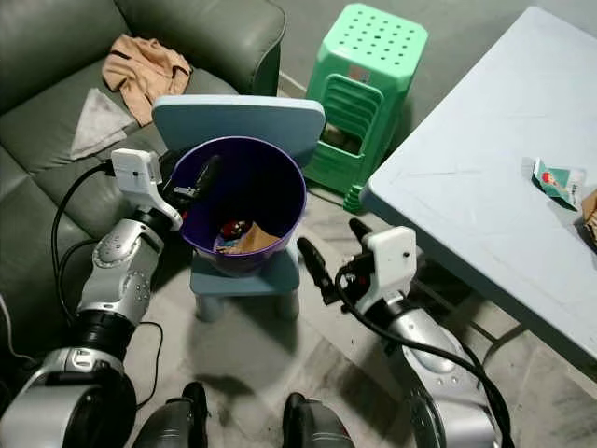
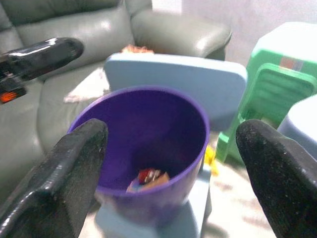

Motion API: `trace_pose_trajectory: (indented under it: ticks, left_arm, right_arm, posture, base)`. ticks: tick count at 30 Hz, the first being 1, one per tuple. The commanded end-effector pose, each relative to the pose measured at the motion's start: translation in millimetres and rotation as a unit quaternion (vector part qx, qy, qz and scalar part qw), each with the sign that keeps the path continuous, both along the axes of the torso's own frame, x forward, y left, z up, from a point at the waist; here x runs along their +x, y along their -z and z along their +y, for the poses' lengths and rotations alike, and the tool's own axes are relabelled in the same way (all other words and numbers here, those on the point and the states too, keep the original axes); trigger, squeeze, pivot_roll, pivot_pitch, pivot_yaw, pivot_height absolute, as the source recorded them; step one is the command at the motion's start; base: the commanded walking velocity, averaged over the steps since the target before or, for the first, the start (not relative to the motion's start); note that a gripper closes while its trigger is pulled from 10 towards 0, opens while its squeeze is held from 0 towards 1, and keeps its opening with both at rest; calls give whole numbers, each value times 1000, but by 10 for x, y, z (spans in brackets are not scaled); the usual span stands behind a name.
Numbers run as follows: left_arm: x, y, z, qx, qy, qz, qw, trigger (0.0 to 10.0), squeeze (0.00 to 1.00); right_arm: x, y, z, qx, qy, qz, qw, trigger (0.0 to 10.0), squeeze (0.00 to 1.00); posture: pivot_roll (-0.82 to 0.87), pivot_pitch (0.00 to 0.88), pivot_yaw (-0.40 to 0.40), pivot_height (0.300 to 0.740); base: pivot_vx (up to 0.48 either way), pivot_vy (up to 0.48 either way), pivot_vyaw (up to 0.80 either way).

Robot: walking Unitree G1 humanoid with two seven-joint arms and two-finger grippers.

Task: Picking trash to rubbish bin

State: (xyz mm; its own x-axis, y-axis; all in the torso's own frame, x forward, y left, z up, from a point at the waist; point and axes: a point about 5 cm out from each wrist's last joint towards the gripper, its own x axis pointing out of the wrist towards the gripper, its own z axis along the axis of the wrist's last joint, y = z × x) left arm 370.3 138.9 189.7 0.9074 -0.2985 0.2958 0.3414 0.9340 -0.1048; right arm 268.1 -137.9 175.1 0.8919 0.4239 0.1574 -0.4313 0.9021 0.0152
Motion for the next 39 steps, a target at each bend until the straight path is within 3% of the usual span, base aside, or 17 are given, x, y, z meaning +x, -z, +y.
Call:
trace_pose_trajectory:
  ticks: [1,10,18,28,39]
  left_arm:
    - [-46,4,-5,5,-8,1,1000,10000,0]
    - [-132,-44,66,18,-59,1,998,10000,0]
    - [-140,49,129,37,-115,29,992,10000,0]
    - [-109,41,163,39,-131,37,990,10000,0]
    - [-98,50,65,41,-116,41,992,10000,0]
  right_arm:
    - [26,19,-74,-1,23,-7,1000,10000,0]
    - [207,47,-170,0,94,-17,995,10000,0]
    - [363,123,-234,-21,151,-14,988,10000,0]
    - [431,161,-220,-37,169,-12,985,10000,0]
    - [424,233,-244,-42,186,-1,982,10000,0]
  posture:
    - [-81,146,-60,740]
    - [-76,90,-63,740]
    - [-64,35,-71,740]
    - [-66,8,-73,740]
    - [-81,7,-60,740]
  base:
    - [0,0,0]
    - [0,0,0]
    - [0,0,0]
    - [0,0,0]
    - [0,0,-642]
